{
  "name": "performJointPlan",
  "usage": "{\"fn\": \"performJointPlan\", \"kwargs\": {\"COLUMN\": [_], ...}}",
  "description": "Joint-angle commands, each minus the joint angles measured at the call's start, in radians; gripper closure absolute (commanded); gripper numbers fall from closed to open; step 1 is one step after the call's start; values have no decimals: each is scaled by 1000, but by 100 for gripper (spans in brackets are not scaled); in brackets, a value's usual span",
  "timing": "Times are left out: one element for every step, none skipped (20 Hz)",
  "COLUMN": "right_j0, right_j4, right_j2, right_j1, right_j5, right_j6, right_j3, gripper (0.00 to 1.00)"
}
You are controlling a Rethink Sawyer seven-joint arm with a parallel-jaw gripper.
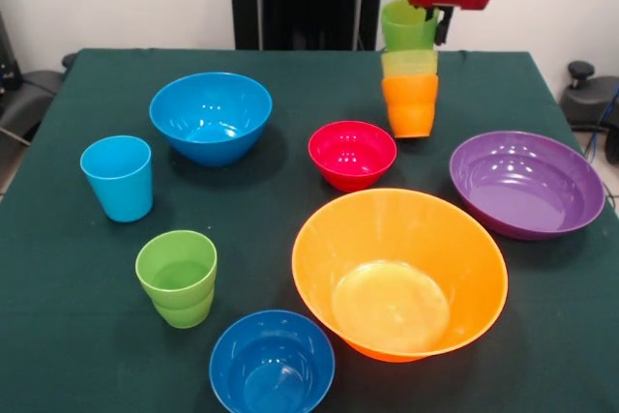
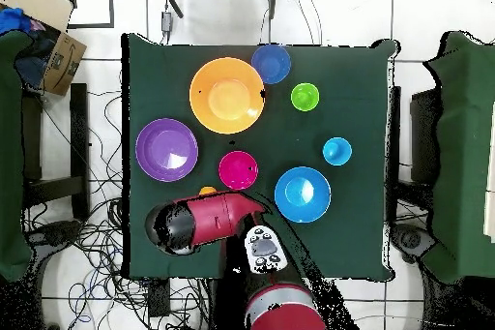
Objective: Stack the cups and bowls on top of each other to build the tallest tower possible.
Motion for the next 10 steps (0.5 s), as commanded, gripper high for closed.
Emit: {"fn": "performJointPlan", "kwargs": {"right_j0": [23, 24, 27, 29, 30, 28, 25, 18, 14, 12], "right_j4": [24, 32, 36, 44, 48, 54, 55, 58, 58, 60], "right_j2": [-28, -24, -24, -21, -20, -16, -12, -3, 4, 9], "right_j1": [66, 56, 51, 40, 32, 23, 18, 13, 10, 7], "right_j5": [-130, -116, -110, -84, -73, -55, -56, -63, -66, -59], "right_j6": [172, 166, 162, 156, 153, 145, 140, 133, 124, 117], "right_j3": [16, 8, 5, -8, -11, -24, -28, -31, -37, -45], "gripper": [100, 100, 100, 100, 100, 100, 100, 100, 100, 100]}}
